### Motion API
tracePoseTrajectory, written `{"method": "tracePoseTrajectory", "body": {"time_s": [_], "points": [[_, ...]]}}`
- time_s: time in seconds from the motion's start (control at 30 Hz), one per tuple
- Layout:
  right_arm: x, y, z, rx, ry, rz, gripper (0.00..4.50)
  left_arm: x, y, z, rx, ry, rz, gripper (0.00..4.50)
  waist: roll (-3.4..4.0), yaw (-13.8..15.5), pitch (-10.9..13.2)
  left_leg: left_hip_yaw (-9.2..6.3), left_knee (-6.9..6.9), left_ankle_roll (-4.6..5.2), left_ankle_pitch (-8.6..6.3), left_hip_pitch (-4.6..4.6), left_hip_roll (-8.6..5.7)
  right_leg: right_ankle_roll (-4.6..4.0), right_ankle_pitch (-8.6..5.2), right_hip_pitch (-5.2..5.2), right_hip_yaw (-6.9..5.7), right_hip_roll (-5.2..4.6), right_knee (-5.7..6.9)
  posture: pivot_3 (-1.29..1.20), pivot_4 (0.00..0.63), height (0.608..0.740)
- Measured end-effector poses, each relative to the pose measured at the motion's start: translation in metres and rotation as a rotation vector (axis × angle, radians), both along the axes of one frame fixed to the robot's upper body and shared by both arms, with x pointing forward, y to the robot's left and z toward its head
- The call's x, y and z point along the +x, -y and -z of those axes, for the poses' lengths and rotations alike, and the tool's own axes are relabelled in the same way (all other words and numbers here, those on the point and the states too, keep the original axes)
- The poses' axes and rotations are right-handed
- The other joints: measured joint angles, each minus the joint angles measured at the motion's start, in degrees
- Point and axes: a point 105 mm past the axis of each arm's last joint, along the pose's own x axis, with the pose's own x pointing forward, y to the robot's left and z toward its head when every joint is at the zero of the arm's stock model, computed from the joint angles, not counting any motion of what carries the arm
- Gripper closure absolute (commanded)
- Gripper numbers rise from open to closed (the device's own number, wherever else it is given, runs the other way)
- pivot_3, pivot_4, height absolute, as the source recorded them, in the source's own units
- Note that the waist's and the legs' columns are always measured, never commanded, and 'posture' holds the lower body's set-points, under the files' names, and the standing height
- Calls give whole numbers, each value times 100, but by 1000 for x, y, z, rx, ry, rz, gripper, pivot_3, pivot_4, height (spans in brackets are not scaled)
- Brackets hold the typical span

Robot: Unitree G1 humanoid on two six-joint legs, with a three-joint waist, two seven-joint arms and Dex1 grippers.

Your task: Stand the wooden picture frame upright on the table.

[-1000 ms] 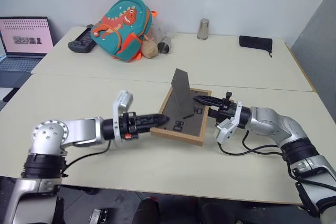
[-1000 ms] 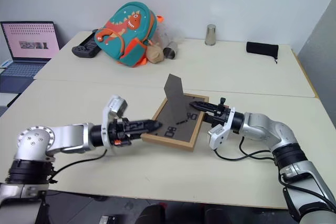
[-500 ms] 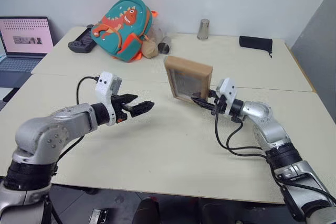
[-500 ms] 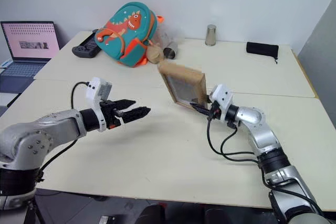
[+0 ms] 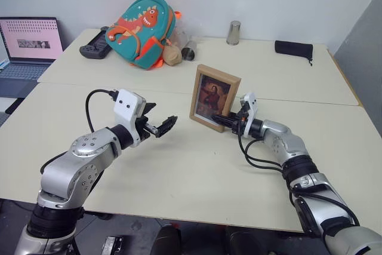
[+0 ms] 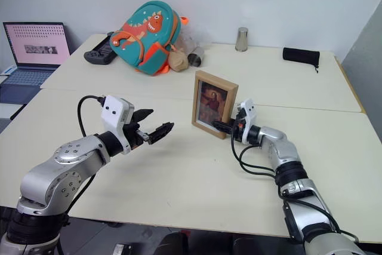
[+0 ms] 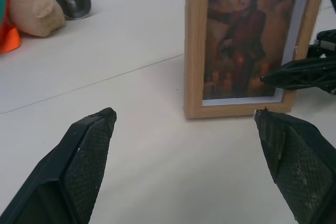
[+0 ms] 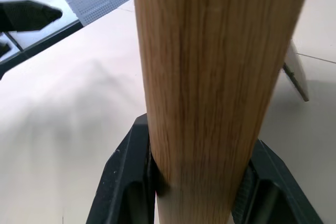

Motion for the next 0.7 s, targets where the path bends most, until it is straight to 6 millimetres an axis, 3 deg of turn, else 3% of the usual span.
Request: {"method": "tracePoseTrajectory", "body": {"time_s": [0.07,0.23,0.3,0.43,0.6,0.7], "points": [[0,1,1,15,-10,7,2468,0,-2,4,2,-7,-12,0,0,1,0,-3,1,0,0,2,0,0,0,3,-2,0,1,0,150,740],[-8,8,23,-7,-84,22,1349,2,-4,3,-14,-11,-19,0,-1,14,-1,-3,2,0,0,1,-1,0,0,4,-3,0,1,0,150,740],[-10,11,22,-28,-61,20,930,5,-7,6,-24,-29,-31,0,0,4,0,-2,1,0,0,1,-1,0,0,3,-1,0,1,0,150,740],[-22,35,24,-86,-23,58,101,14,-15,11,-57,-47,-86,0,-1,40,-1,-4,1,-1,0,0,-2,1,0,4,-3,0,-4,0,150,740],[-48,73,27,-247,64,168,101,21,-16,23,-98,-72,-132,0,-1,85,-1,-4,0,-1,-1,-5,-2,1,-1,2,-2,-1,-5,0,150,740],[-58,78,8,-282,132,252,101,26,-16,26,-117,-80,-133,0,-1,36,-1,-3,0,-1,0,0,2,2,0,1,2,5,2,0,150,740]]}}
